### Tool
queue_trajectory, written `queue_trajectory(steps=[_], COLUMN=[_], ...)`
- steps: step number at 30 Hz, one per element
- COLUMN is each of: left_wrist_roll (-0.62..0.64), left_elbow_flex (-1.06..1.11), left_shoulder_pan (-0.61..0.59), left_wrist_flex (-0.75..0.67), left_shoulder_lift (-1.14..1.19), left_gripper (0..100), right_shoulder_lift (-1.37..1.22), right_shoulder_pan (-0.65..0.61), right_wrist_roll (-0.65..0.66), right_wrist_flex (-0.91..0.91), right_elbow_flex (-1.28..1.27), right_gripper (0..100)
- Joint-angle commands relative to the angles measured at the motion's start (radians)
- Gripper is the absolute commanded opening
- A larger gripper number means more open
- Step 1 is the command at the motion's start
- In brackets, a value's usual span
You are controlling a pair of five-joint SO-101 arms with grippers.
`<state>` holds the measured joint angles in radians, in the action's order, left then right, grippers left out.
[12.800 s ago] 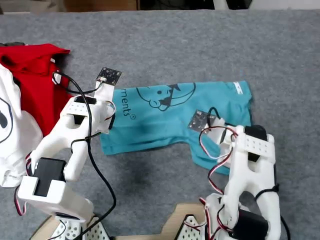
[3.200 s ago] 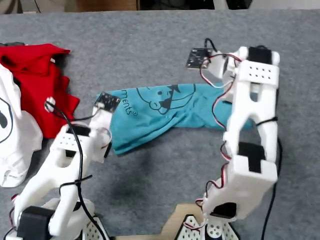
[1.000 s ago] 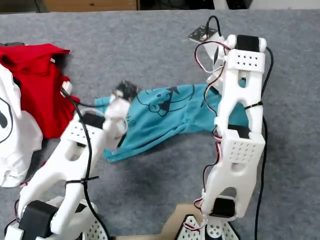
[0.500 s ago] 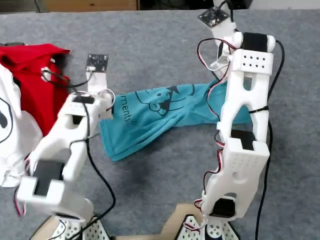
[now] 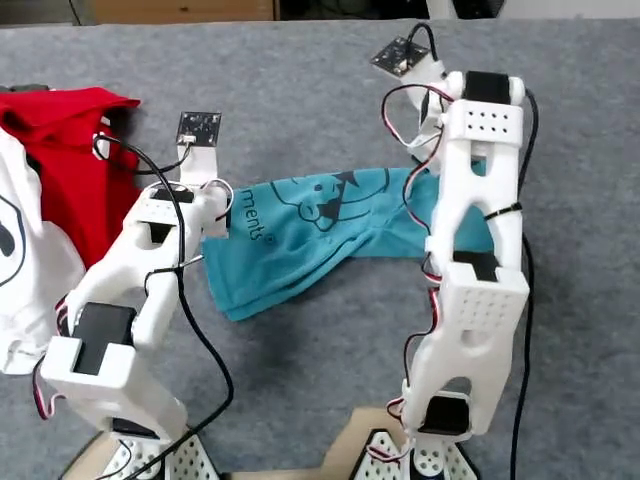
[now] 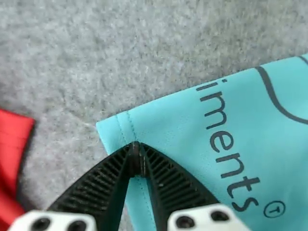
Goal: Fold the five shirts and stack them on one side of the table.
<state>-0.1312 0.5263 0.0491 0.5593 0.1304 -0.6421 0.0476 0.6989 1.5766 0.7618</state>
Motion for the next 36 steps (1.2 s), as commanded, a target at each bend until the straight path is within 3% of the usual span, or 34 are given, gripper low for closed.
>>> queue_trajectory(steps=[1, 8, 13, 17, 19, 22, 25, 36], left_wrist_roll=[-0.008, -0.009, -0.009, -0.009, -0.009, -0.009, -0.009, -0.009], left_elbow_flex=[-0.046, -0.046, -0.046, -0.046, -0.046, -0.046, -0.046, -0.046], left_shoulder_pan=[0.002, 0.003, 0.006, 0.003, 0.003, 0.003, 0.003, 0.006], left_wrist_flex=[0.006, 0.009, 0.012, 0.012, 0.012, 0.012, 0.012, 0.012], left_shoulder_lift=[-0.005, -0.005, -0.005, -0.005, -0.005, -0.005, -0.005, -0.005], left_gripper=[2, 2, 2, 2, 2, 2, 2, 2], right_shoulder_lift=[0.03, 0.096, 0.076, 0.082, 0.082, 0.077, 0.081, -0.012], right_shoulder_pan=[-0.008, -0.038, 0.002, -0.018, -0.027, -0.022, -0.021, -0.131], right_wrist_roll=[0.012, 0.064, -0.068, -0.074, -0.074, -0.081, -0.081, -0.155], right_wrist_flex=[0.018, 0.091, -0.009, 0.029, 0.092, 0.173, 0.203, -0.195], right_elbow_flex=[0.008, 0.008, 0.008, 0.008, 0.022, 0.027, -0.024, -0.317], right_gripper=[26.7, 26.7, 26.7, 26.1, 19.6, 0.0, 0.4, 0.4])
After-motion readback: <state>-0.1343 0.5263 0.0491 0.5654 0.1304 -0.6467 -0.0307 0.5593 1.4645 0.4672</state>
